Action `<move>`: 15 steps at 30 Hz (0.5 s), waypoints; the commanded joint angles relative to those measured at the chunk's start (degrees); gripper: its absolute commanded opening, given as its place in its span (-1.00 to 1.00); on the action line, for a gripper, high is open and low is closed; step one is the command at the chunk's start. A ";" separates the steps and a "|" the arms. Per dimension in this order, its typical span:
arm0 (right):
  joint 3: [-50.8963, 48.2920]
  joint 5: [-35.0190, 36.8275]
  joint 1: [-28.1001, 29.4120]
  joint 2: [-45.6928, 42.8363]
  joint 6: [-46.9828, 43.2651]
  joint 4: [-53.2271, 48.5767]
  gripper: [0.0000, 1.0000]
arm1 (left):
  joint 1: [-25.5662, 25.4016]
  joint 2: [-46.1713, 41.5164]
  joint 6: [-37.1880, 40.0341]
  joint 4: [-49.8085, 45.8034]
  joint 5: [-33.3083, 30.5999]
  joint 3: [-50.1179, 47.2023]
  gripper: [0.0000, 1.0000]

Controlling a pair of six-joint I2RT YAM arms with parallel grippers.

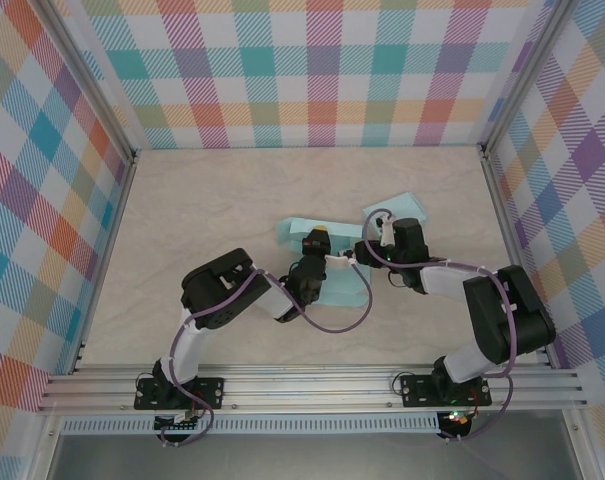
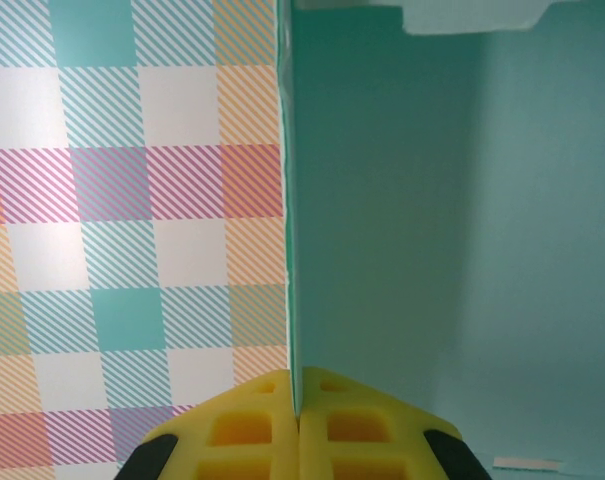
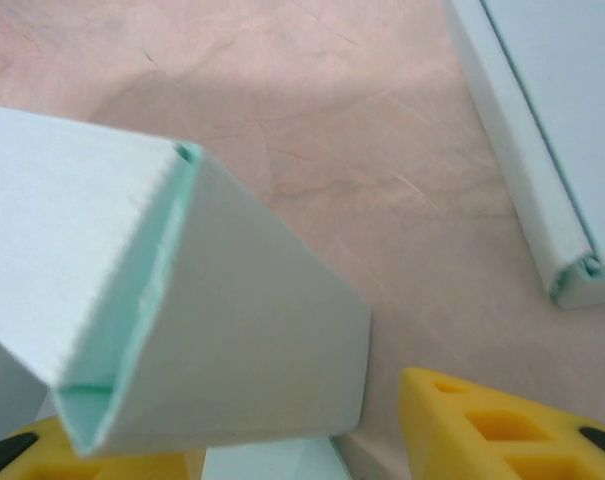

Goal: Fold the paper box

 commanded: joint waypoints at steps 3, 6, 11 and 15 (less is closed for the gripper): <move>0.47 3.45 0.45 0.64 -2.10 9.36 -0.06 | -0.98 -1.03 -1.77 -8.18 4.25 -2.48 -0.97; 0.71 5.15 1.12 0.93 -2.31 9.39 -0.29 | -0.98 -1.55 -2.24 -8.48 3.99 -2.40 -0.97; -0.07 9.26 2.90 0.46 -3.45 8.71 -0.57 | -1.07 -4.47 -7.03 -10.07 3.33 -2.23 -0.79; -0.80 12.22 4.45 -0.05 -4.93 8.79 -0.63 | -1.31 -10.25 -18.29 -16.93 2.58 -2.01 -0.16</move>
